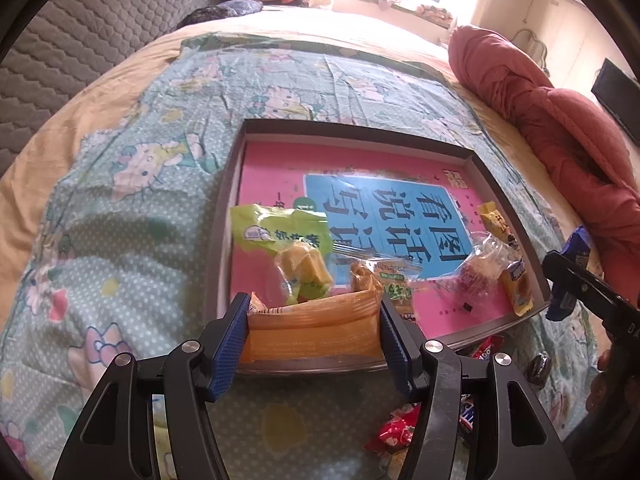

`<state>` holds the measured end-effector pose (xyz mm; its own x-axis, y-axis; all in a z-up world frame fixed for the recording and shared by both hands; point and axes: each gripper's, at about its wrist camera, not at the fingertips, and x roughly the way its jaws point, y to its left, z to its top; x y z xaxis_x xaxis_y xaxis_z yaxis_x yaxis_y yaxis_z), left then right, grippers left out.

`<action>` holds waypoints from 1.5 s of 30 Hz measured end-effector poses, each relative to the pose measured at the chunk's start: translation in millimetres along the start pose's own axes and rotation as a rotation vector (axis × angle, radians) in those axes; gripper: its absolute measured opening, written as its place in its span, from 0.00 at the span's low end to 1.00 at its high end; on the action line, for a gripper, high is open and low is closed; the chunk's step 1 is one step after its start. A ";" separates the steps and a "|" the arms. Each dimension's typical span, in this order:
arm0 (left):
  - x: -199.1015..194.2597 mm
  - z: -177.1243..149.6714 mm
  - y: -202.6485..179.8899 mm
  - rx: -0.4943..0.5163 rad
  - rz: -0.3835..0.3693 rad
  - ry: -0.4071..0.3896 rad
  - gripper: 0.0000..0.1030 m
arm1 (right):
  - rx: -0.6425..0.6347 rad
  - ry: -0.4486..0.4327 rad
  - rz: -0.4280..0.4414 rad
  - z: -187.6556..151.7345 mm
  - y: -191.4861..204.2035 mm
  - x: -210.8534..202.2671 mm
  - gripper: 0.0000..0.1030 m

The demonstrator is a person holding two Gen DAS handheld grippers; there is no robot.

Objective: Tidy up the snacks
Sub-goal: 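Carry the orange package over the tray with the left tool while the right tool carries the blue pack there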

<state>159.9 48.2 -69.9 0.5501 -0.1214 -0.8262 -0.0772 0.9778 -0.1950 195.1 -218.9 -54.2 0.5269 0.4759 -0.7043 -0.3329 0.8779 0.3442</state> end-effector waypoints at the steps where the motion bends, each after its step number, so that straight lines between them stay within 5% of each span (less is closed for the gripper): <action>1: 1.5 0.0 -0.1 -0.002 -0.001 0.003 0.62 | 0.002 0.000 0.001 0.3 -0.1 1.0 0.57; 45: 11.3 5.8 4.8 -0.034 -0.020 -0.016 0.64 | -0.070 0.068 -0.019 -7.7 17.6 42.0 0.58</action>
<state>170.5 52.5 -77.1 0.5650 -0.1376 -0.8136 -0.0946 0.9687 -0.2296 205.4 -183.9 -82.6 0.4803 0.4526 -0.7513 -0.3783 0.8797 0.2881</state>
